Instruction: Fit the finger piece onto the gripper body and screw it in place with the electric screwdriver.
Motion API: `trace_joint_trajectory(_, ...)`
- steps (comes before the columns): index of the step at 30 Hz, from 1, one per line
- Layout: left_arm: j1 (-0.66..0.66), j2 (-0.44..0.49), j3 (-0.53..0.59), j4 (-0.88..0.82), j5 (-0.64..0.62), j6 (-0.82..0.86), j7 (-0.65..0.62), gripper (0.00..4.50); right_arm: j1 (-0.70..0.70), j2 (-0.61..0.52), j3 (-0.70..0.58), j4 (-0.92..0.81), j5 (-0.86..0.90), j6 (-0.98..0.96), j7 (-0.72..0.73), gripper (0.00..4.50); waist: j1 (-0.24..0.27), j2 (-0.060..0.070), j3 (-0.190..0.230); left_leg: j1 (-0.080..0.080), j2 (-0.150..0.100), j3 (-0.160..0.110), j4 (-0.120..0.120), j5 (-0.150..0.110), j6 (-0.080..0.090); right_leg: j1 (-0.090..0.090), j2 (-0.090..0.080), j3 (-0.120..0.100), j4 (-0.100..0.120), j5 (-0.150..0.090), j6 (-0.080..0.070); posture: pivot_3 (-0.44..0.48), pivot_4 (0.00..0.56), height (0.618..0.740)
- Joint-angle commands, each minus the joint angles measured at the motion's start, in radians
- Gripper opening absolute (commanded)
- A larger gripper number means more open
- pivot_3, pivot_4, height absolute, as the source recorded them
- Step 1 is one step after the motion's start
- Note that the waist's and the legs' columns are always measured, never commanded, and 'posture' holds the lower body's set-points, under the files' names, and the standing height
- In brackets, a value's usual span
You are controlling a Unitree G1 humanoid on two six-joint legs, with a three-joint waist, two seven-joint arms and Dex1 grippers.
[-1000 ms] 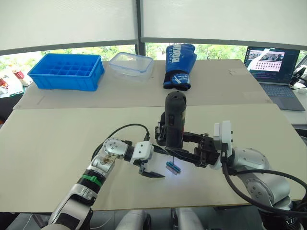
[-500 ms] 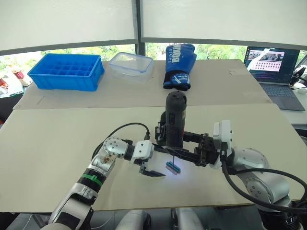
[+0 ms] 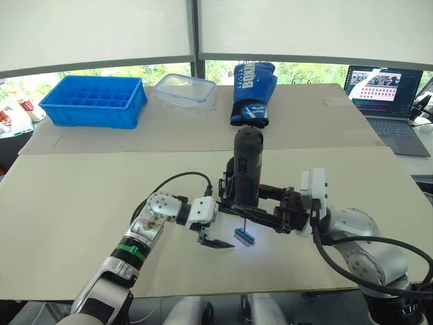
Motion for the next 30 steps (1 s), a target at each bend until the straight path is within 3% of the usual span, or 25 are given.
trace_joint_trajectory(1,-0.015,-0.001,0.007,-0.012,-0.004,-0.018,0.004,4.5,-0.009,0.0,-0.019,-0.032,0.015,-0.027,0.0,1.91,0.0,0.0,0.0,0.0,0.0,0.0,0.0,0.0,0.0,0.0,0.0,0.0,0.0,0.0,0.0,0.0,0.15,0.74)
trace_joint_trajectory(23,-0.037,-0.004,0.013,0.026,-0.001,-0.03,0.008,4.5,-0.002,-0.012,-0.027,-0.063,0.033,-0.02,-0.002,1.91,0.0,0.0,0.0,0.0,0.0,0.0,0.0,0.0,0.0,0.0,0.0,0.0,0.0,0.0,0.0,0.0,0.15,0.74)
trace_joint_trajectory(30,0.016,0.043,0.059,-0.046,-0.047,0.059,0.023,4.5,-0.069,-0.037,-0.064,-0.144,0.147,0.066,-0.059,1.91,-0.002,0.0,0.0,0.0,0.0,0.0,0.0,0.0,0.0,-0.001,0.0,0.0,0.0,0.0,0.0,0.0,0.15,0.74)
